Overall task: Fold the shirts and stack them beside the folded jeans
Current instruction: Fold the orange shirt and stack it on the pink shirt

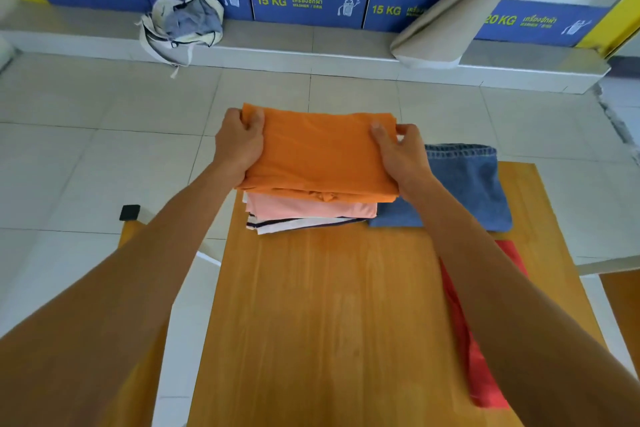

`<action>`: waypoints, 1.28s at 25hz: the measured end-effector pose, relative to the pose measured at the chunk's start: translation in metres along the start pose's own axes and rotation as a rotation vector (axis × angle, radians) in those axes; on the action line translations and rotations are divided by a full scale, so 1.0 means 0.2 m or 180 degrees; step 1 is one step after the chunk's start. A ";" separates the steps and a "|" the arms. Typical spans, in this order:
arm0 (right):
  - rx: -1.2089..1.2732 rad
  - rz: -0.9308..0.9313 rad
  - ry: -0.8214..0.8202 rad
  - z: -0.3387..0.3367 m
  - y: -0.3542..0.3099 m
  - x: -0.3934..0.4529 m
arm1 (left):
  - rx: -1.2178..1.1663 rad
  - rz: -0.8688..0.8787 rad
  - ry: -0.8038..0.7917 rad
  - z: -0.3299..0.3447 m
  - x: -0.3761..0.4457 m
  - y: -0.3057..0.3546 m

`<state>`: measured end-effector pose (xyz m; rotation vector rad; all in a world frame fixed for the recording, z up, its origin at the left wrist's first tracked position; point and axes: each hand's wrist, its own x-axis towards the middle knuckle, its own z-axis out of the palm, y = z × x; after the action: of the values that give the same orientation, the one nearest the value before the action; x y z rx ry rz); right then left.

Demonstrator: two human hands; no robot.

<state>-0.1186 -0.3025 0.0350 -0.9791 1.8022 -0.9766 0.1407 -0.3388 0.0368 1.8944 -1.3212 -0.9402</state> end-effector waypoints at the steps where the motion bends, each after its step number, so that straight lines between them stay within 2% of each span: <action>1: -0.0070 0.0085 -0.0022 0.03 0.03 0.03 | 0.0105 -0.0069 -0.0056 0.03 0.04 -0.05; 5: -0.0499 0.0389 -0.0075 0.14 0.22 0.11 | 0.0925 0.0031 -0.0124 0.17 0.07 -0.28; 10: -0.0494 0.0024 0.0233 0.14 0.25 0.13 | 0.1036 0.0333 0.0003 0.16 0.11 -0.30; 13: -0.0667 0.0006 0.0363 0.14 0.24 0.11 | 0.1422 0.0413 0.0076 0.17 0.06 -0.26; 16: -0.1187 -0.0338 0.0890 0.17 0.16 0.10 | 0.1805 0.1186 0.0511 0.17 0.00 -0.20; 17: -0.1418 -0.0462 0.1019 0.19 0.12 0.10 | 0.1843 0.1535 0.0516 0.18 -0.01 -0.17; 19: -0.1968 -0.0650 0.1135 0.24 0.08 0.10 | 0.2052 0.1946 0.0169 0.25 -0.05 -0.14; 21: -0.2509 -0.1066 0.1108 0.31 0.08 0.07 | 0.2411 0.1848 -0.0273 0.33 -0.09 -0.16; 22: -0.2730 -0.1381 0.0918 0.35 0.09 0.05 | 0.2554 0.1757 -0.0394 0.36 -0.10 -0.20; 25: -0.3287 -0.2002 -0.0084 0.43 0.21 -0.01 | 0.2595 0.1768 -0.0444 0.36 -0.08 -0.30; 28: -0.3380 -0.1808 -0.0317 0.37 0.30 0.03 | 0.2329 0.1312 -0.0435 0.31 -0.01 -0.36; 30: -0.3443 -0.1443 -0.0325 0.28 0.32 0.07 | 0.2209 0.0918 -0.0515 0.28 0.00 -0.37; 32: -0.3473 -0.0963 -0.0318 0.17 0.33 0.09 | 0.2396 0.0826 -0.0633 0.26 0.00 -0.35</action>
<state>-0.1094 -0.3003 -0.0416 -1.9411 2.1247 0.0039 0.1323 -0.3236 -0.0496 2.0998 -2.2051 -0.5363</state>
